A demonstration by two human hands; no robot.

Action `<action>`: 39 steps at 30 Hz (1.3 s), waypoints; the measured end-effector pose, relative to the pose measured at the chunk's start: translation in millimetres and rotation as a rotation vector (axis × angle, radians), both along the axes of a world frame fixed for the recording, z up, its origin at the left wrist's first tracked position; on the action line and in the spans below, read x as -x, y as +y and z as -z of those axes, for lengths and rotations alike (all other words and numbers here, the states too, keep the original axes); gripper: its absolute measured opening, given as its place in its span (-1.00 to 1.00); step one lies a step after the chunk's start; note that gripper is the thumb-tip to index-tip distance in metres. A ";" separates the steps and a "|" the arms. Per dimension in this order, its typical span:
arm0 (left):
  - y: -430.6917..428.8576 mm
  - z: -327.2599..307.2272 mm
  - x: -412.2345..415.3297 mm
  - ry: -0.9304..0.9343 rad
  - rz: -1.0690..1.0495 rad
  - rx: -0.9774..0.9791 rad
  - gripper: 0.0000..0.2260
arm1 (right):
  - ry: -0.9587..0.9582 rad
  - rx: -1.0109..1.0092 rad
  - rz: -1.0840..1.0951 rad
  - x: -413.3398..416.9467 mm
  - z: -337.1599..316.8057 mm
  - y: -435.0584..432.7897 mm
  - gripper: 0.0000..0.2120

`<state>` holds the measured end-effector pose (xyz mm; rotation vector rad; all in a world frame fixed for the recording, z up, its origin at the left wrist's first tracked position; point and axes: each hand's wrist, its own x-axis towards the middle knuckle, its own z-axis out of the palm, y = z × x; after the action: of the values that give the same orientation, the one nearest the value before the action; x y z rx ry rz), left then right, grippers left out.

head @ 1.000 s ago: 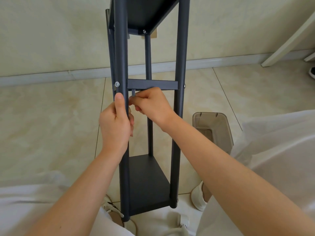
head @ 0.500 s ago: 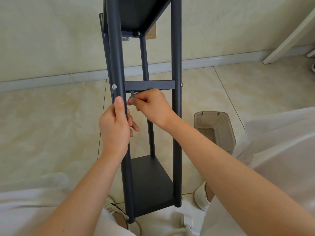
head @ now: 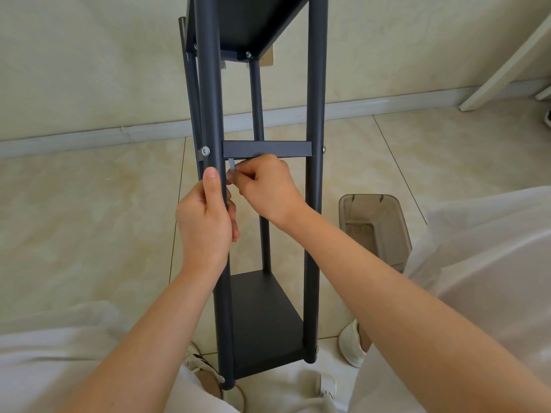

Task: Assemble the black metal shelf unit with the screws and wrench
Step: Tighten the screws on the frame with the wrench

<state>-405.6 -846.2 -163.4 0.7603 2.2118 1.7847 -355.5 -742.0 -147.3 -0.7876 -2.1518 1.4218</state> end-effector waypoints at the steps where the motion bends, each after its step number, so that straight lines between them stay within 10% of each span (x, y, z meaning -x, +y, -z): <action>1: 0.2 0.1 -0.2 -0.004 0.000 0.001 -0.50 | 0.010 0.002 0.004 -0.2 1.4 0.5 -0.67; 16: 1.8 0.7 3.5 -0.017 -0.027 -0.022 -0.46 | 0.332 -0.151 0.232 35.6 35.7 -13.4 -0.79; 39: -1.1 -3.0 9.0 -0.064 -0.058 -0.016 -0.43 | 0.005 0.120 -0.022 8.5 4.5 -5.9 -0.70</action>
<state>-414.7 -847.3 -160.4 0.6391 2.2026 1.8286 -364.0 -747.9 -151.8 -0.8038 -2.0931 1.5741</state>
